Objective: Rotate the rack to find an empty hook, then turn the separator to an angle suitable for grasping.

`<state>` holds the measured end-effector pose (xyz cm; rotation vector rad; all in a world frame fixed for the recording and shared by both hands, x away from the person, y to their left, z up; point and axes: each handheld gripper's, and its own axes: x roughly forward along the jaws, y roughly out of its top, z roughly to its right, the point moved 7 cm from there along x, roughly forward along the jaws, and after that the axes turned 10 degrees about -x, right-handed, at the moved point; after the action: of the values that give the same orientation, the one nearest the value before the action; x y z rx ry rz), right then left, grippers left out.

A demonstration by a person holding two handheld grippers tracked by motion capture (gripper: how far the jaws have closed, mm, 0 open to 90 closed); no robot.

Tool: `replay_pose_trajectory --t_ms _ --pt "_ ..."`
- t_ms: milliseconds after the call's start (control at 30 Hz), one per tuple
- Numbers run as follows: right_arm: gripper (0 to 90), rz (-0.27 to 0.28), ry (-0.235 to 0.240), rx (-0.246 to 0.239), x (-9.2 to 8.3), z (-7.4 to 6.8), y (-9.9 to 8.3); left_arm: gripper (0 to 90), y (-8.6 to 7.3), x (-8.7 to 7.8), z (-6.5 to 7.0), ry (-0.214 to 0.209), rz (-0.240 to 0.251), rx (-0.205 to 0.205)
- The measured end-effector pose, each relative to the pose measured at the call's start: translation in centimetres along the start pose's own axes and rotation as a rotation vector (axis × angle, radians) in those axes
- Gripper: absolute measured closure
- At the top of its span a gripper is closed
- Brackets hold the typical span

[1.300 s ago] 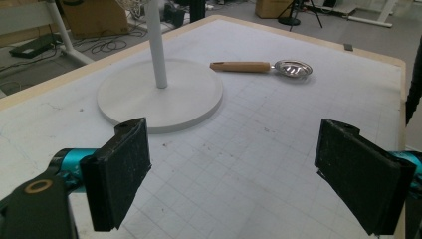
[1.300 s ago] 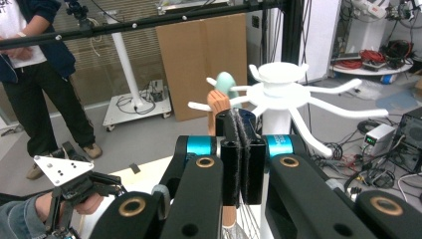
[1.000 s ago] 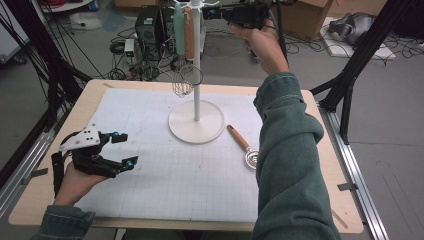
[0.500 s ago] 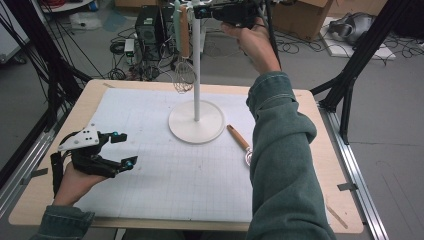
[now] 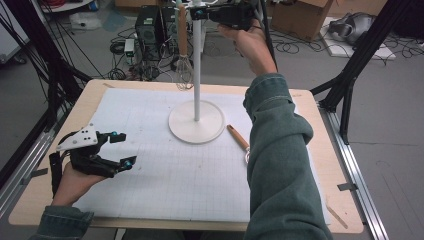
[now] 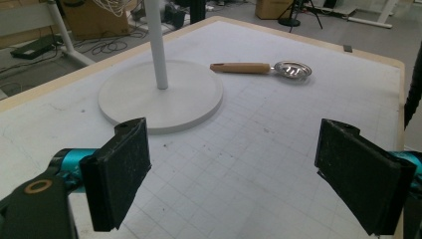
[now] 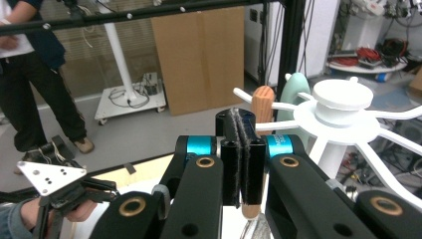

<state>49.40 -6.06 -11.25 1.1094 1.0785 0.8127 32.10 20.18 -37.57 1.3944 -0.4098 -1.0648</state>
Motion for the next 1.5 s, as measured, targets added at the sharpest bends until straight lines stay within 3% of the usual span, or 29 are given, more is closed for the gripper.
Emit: replay_pose_trajectory --t_ms 367,733,1167,1500 --pt "71.4 0.055 -0.003 0.022 -3.1 -0.5 -1.7 14.6 -0.1 0.2 0.0 0.001 -0.002 -0.004" --pt "59.2 0.028 0.007 0.025 -5.1 -2.5 -4.8 14.6 -0.2 0.3 0.1 -0.002 -0.009 -0.003" --pt "40.5 0.006 -0.018 0.071 -7.0 -3.8 -10.7 14.4 -0.3 0.8 0.0 -0.009 -0.014 -0.009" --pt "36.0 -0.025 -0.05 0.112 -8.2 -4.7 -15.3 14.3 -0.5 1.3 -0.1 -0.016 -0.024 -0.012"
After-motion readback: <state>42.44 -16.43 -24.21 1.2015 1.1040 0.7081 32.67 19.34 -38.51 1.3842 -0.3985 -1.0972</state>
